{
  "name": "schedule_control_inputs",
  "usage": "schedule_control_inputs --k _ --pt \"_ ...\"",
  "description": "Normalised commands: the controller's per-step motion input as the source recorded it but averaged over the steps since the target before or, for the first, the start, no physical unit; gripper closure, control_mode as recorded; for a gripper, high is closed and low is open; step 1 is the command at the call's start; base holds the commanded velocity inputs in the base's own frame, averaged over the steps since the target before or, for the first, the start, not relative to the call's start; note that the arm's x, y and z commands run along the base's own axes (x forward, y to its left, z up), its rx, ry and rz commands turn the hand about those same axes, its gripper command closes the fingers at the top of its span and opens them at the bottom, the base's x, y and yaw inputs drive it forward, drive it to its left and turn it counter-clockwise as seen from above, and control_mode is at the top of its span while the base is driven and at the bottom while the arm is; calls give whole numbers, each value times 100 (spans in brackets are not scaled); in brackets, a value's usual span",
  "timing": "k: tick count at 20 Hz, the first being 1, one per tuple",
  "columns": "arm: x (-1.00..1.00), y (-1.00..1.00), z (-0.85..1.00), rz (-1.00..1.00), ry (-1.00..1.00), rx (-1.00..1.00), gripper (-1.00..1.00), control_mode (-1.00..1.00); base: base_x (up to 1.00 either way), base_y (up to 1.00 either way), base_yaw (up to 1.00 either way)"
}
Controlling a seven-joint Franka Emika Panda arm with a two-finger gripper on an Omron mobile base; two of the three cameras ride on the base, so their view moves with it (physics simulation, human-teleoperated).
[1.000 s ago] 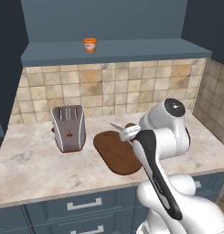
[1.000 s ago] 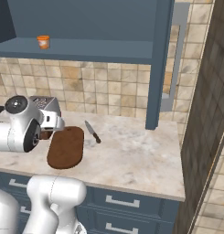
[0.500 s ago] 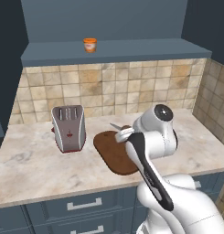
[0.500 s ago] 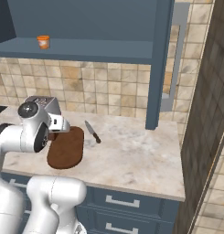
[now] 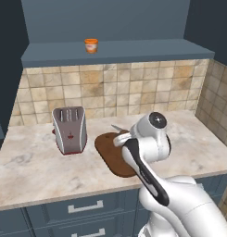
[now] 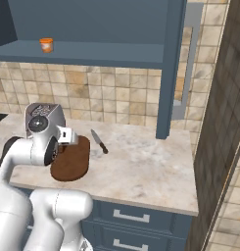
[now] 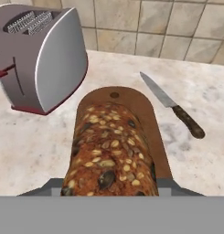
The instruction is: Pick the bread, place it on the cutting board, pick the jam, place it on the counter, and close the cabinet.
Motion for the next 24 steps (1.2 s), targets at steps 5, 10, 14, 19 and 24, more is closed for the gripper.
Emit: schedule_control_inputs --k 5,10,14,19,24 --pt "28 1 -28 0 0 0 100 -100 0 0 0" --pt "30 0 -25 0 0 0 100 -100 0 0 0" --pt "29 0 -19 0 0 0 100 -100 0 0 0" --pt "30 0 -24 0 0 0 100 -100 0 0 0" --pt "27 0 -24 0 0 0 100 -100 0 0 0"
